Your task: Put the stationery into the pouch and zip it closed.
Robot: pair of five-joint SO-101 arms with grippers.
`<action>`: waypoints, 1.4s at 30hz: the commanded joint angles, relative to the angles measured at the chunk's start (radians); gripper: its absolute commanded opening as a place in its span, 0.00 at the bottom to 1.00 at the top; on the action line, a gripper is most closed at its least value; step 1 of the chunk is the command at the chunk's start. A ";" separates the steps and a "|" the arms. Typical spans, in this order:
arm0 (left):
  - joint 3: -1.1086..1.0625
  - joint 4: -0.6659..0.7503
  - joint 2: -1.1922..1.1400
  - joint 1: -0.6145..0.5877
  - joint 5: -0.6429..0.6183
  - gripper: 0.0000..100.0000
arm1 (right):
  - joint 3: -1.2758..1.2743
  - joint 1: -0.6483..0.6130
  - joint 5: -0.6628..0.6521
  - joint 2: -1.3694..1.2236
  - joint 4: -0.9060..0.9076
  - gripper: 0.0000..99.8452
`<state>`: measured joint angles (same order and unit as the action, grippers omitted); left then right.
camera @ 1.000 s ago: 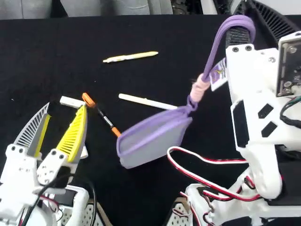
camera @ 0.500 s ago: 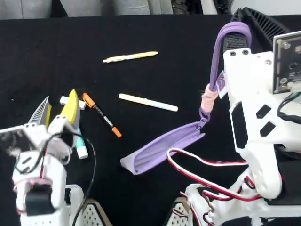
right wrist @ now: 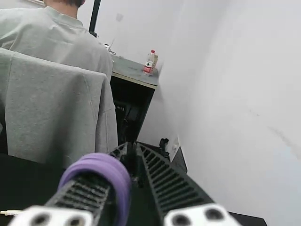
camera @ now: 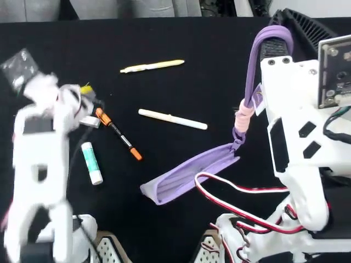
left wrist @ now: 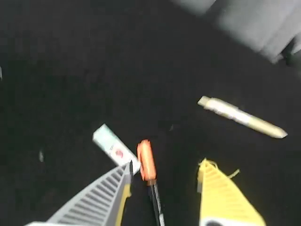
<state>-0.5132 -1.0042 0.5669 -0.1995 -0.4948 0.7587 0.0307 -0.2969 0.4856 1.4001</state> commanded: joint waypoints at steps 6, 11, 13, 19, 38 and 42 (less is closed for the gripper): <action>0.602 -0.224 -0.671 0.107 -0.192 0.24 | -0.002 -0.006 0.002 0.013 -0.003 0.01; 0.750 -0.227 -0.868 0.124 -0.207 0.24 | -0.002 -0.006 0.002 0.013 -0.003 0.01; 0.785 -0.227 -0.913 0.116 -0.207 0.24 | -0.002 -0.006 0.002 0.013 -0.003 0.01; 0.840 -0.216 -1.005 0.084 -0.207 0.24 | -0.002 -0.008 0.002 0.013 -0.003 0.01; 0.840 -0.172 -1.114 0.044 -0.206 0.23 | -0.002 -0.008 0.002 0.013 -0.003 0.01; 0.840 -0.221 -1.114 0.064 -0.203 0.23 | -0.004 -0.008 0.003 0.013 -0.009 0.01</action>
<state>0.2846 -1.1761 -0.5608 -0.1534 -0.6912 0.7587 0.0307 -0.2969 0.4872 1.4001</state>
